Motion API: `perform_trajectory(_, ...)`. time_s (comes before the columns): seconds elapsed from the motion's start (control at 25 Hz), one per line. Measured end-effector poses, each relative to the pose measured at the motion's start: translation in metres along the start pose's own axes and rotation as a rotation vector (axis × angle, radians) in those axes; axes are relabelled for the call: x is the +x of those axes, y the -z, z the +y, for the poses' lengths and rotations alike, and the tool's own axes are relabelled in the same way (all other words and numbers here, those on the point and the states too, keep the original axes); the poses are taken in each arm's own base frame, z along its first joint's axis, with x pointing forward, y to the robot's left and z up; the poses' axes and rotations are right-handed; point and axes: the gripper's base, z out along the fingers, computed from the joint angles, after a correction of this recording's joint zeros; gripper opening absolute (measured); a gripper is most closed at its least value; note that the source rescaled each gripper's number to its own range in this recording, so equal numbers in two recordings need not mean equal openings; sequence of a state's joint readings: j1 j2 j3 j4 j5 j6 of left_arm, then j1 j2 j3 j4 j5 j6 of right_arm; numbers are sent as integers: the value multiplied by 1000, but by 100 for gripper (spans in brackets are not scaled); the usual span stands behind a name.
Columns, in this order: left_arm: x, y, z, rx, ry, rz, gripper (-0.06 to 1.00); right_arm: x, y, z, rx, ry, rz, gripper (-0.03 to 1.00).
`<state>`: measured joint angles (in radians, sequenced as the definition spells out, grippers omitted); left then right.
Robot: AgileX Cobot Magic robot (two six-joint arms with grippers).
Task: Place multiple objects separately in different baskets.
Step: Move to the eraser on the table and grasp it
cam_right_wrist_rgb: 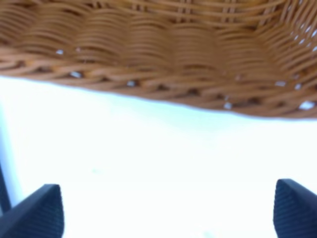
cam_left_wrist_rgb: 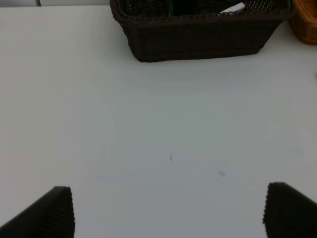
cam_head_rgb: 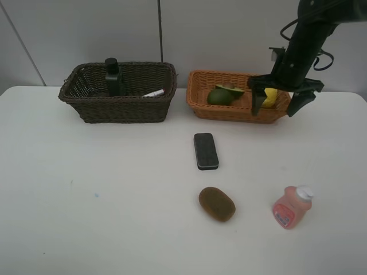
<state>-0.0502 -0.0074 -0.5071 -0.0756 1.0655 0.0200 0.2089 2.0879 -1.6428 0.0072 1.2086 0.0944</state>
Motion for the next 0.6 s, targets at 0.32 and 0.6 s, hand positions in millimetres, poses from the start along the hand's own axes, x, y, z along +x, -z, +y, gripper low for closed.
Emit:
perform_trajectory(0.32, 0, 0, 0, 0, 0, 0, 100, 54, -14, 82, 17, 136, 114, 100)
perform_trajectory(0.6, 0, 0, 0, 0, 0, 0, 100, 74, -24, 154, -40, 254, -43, 100)
